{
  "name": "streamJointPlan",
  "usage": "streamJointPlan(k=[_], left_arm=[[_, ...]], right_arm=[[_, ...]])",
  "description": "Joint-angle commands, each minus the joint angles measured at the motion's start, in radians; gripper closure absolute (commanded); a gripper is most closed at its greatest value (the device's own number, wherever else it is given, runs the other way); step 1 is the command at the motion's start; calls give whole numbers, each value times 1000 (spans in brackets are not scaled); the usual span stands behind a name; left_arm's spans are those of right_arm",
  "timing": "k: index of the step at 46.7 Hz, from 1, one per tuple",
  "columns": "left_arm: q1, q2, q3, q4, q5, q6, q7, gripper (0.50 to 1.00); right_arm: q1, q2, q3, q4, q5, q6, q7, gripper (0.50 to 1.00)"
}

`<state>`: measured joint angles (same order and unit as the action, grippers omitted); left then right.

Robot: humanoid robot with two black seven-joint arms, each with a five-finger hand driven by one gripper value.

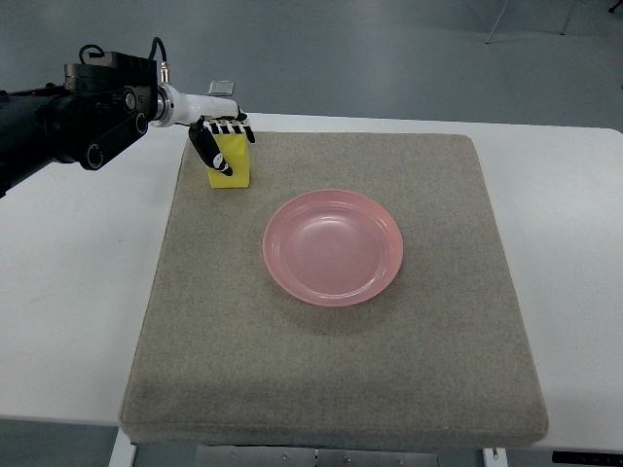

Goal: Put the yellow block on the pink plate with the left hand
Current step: 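Lift the yellow cube with the left hand and carry it over the pink plate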

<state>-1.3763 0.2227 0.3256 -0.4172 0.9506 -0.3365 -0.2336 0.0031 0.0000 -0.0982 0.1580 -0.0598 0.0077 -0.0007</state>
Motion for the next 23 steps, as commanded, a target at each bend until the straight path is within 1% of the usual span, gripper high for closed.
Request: streamJointPlan(k=[1, 15, 23], left_arm=[[-4, 1, 0, 2, -1, 5, -1, 774], [-43, 4, -3, 2, -16, -1, -1, 774], [-50, 1, -11, 0, -18, 1, 0, 761]], right_arm=[[0, 0, 0, 0, 0, 0, 1, 576], [0, 0, 0, 0, 0, 0, 1, 576], [0, 0, 0, 0, 0, 0, 1, 576]])
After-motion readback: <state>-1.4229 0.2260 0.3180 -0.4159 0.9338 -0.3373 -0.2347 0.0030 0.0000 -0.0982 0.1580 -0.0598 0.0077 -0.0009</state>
